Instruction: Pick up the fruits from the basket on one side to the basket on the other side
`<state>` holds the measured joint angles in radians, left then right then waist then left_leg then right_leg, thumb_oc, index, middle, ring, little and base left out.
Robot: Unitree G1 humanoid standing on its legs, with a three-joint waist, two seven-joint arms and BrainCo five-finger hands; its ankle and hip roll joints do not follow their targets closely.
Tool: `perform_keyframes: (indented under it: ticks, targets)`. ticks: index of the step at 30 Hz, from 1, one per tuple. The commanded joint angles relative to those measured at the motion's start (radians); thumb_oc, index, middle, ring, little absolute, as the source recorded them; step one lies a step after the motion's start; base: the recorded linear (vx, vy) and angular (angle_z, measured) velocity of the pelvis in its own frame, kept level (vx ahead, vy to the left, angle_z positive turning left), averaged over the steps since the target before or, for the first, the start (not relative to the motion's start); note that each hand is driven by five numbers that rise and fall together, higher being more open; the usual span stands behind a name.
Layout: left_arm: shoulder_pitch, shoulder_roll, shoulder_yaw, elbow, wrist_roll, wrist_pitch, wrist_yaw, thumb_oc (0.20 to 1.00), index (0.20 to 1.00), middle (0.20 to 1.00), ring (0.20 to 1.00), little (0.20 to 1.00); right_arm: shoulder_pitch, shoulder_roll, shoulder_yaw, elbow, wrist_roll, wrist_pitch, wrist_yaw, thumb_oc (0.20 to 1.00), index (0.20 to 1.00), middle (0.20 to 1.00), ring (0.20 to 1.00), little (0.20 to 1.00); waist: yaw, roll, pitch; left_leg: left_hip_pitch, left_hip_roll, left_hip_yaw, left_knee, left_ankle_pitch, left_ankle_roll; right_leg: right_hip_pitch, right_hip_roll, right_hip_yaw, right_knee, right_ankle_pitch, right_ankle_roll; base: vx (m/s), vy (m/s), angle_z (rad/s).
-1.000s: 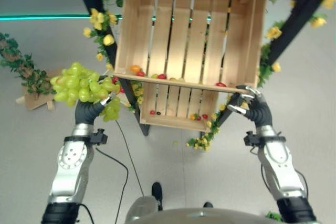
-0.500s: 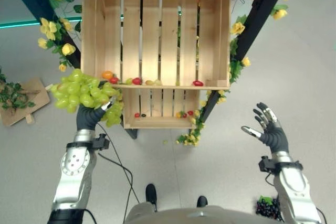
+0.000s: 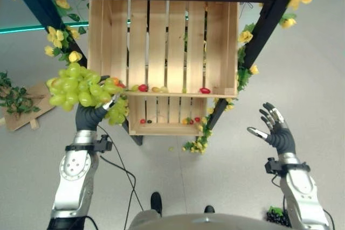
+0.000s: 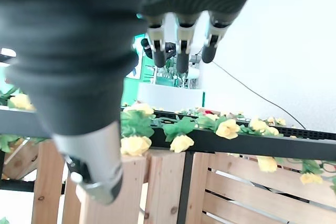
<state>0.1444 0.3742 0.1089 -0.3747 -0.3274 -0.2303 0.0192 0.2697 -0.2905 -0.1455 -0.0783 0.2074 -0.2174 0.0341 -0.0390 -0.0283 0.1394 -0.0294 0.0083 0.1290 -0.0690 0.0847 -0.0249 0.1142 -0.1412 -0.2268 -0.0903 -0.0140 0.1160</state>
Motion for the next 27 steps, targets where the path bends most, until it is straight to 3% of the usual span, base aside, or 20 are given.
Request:
perform_keyframes:
  ticks: [1,17,24,27]
  targets:
    - [-0.084,0.048,0.052,-0.102,0.023,-0.091,-0.014,0.200,0.200,0.200,0.200,0.200,-0.043,-0.031,-0.021,-0.040,-0.007,-0.057,-0.016,1.000,1.000,1.000,1.000,1.000,-0.007,0.012,-0.049,0.019,0.032,-0.042,0.058,-0.109,-0.044,-0.040,0.011,0.012,0.026,-0.031,0.023,0.00,0.000,0.00]
    - [-0.057,0.058,0.067,-0.194,-0.042,-0.098,-0.037,0.200,0.200,0.200,0.200,0.200,-0.074,-0.044,-0.007,-0.022,0.012,-0.059,-0.023,1.000,1.000,1.000,1.000,1.000,0.037,-0.005,-0.046,0.001,0.031,-0.099,0.051,-0.091,-0.051,-0.038,0.023,-0.012,0.032,-0.047,0.007,-0.02,-0.023,0.12]
    - [-0.063,0.053,0.062,-0.196,-0.060,-0.096,-0.038,0.200,0.200,0.200,0.200,0.200,-0.077,-0.052,-0.013,-0.018,0.033,-0.065,-0.030,1.000,1.000,1.000,1.000,1.000,0.087,-0.010,-0.025,-0.061,0.035,-0.230,0.082,-0.056,-0.090,-0.035,0.045,-0.121,0.086,-0.103,-0.032,-0.03,-0.093,0.56]
    - [-0.070,0.052,0.060,-0.195,-0.063,-0.094,-0.037,0.200,0.200,0.200,0.200,0.200,-0.080,-0.055,-0.016,-0.014,0.037,-0.067,-0.035,1.000,1.000,1.000,1.000,1.000,0.089,-0.009,-0.018,-0.078,0.030,-0.270,0.100,-0.056,-0.102,-0.030,0.050,-0.158,0.100,-0.124,-0.042,-0.02,-0.085,0.82]
